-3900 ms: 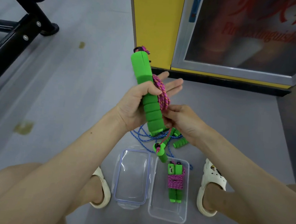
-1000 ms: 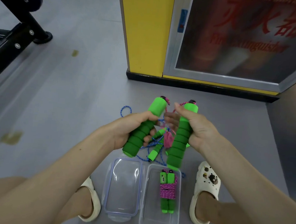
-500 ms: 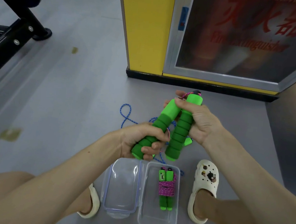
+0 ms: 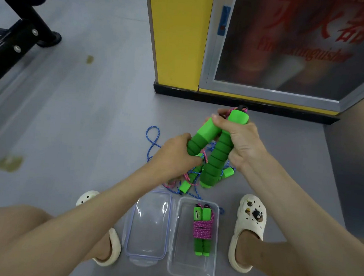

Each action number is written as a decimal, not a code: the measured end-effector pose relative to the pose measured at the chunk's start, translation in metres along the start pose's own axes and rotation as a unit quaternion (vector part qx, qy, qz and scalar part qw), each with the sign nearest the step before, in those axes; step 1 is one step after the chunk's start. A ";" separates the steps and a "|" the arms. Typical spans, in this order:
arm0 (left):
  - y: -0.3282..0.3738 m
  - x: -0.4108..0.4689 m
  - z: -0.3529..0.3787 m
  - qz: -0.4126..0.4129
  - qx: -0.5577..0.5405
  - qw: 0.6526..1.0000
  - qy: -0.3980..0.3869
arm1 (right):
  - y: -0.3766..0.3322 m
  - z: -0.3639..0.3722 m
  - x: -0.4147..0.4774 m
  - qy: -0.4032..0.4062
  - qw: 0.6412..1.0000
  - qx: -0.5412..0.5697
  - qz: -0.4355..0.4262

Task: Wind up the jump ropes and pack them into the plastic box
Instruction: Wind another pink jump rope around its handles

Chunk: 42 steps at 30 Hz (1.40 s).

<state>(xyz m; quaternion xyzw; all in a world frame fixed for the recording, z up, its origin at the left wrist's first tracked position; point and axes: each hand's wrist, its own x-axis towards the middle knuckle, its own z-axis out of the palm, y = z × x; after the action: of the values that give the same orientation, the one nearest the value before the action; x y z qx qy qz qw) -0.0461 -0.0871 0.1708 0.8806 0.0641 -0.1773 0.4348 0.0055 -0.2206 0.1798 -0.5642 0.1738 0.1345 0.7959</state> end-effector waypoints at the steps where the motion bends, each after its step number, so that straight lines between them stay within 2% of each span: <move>1: 0.003 0.001 -0.007 -0.024 -0.113 0.990 -0.077 | -0.003 -0.001 -0.001 -0.035 0.999 0.023 0.000; 3: 0.008 -0.003 -0.017 -0.093 -0.312 0.918 -0.227 | -0.005 -0.002 -0.007 -0.112 0.991 0.064 0.025; 4: 0.007 -0.006 -0.019 -0.113 -0.367 0.883 -0.272 | -0.003 -0.001 -0.010 -0.139 0.987 0.071 0.040; 5: 0.006 -0.007 -0.017 -0.126 -0.387 0.865 -0.295 | -0.001 0.000 -0.013 -0.147 0.986 0.063 0.050; 6: 0.005 -0.007 -0.015 -0.139 -0.382 0.865 -0.295 | 0.001 0.000 -0.013 -0.137 0.988 0.046 0.055; 7: 0.005 -0.006 -0.012 -0.149 -0.358 0.880 -0.275 | 0.003 0.001 -0.012 -0.114 0.992 0.025 0.057; 10: 0.009 -0.002 -0.006 -0.137 -0.241 0.946 -0.166 | 0.008 0.002 -0.005 -0.039 0.997 -0.004 0.060; 13: 0.011 0.001 0.001 -0.105 -0.098 0.987 -0.076 | 0.013 0.004 -0.002 0.002 0.998 -0.024 0.056; 15: 0.008 -0.001 0.006 -0.074 0.014 0.997 -0.005 | 0.016 0.007 -0.003 0.021 0.998 -0.034 0.048; 17: 0.005 -0.005 0.011 -0.047 0.121 0.990 0.062 | 0.018 0.010 -0.003 0.033 0.998 -0.031 0.037; 19: 0.003 -0.007 0.012 -0.020 0.163 0.980 0.108 | 0.018 0.012 -0.004 0.032 0.999 -0.028 0.023; 21: 0.004 -0.003 0.006 -0.013 0.092 0.992 0.084 | 0.015 0.012 -0.003 0.017 0.999 -0.036 0.000; 23: 0.006 -0.001 -0.005 -0.042 -0.079 0.996 -0.023 | 0.008 0.009 -0.003 -0.008 1.000 -0.024 -0.009; 24: 0.006 -0.001 -0.012 -0.069 -0.159 0.980 -0.102 | 0.004 0.006 -0.003 -0.024 1.000 -0.006 -0.008; 26: 0.004 -0.007 -0.023 -0.103 -0.251 0.930 -0.247 | -0.004 -0.001 -0.003 -0.054 0.998 0.036 -0.001; 28: -0.001 -0.010 -0.025 -0.106 -0.284 0.902 -0.308 | -0.007 -0.005 -0.003 -0.066 0.996 0.060 0.007; 29: -0.002 -0.010 -0.023 -0.112 -0.282 0.904 -0.300 | -0.006 -0.006 -0.002 -0.059 0.997 0.056 0.012; 31: -0.001 -0.008 -0.018 -0.135 -0.223 0.938 -0.227 | -0.001 -0.006 0.001 -0.023 0.999 0.026 0.025; 34: 0.002 -0.004 -0.007 -0.140 -0.048 0.984 -0.100 | 0.007 -0.005 0.003 0.032 0.999 -0.007 0.035; 36: 0.000 -0.005 0.000 -0.109 0.066 0.992 -0.025 | 0.010 -0.004 0.004 0.052 0.998 -0.014 0.026; 38: -0.001 -0.006 0.004 -0.069 0.121 0.990 0.032 | 0.009 -0.004 0.006 0.058 0.998 -0.014 0.019; 40: -0.002 -0.003 -0.001 -0.063 0.070 0.996 0.005 | 0.005 -0.005 0.006 0.057 0.998 -0.013 0.012; 42: 0.002 -0.003 -0.012 -0.094 -0.085 0.983 -0.132 | 0.004 -0.005 0.005 0.024 1.000 -0.010 0.018</move>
<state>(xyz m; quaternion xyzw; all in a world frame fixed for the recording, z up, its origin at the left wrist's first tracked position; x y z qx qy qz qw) -0.0451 -0.0788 0.1800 0.7996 0.1037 -0.3259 0.4937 0.0076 -0.2243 0.1729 -0.5716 0.2012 0.1370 0.7836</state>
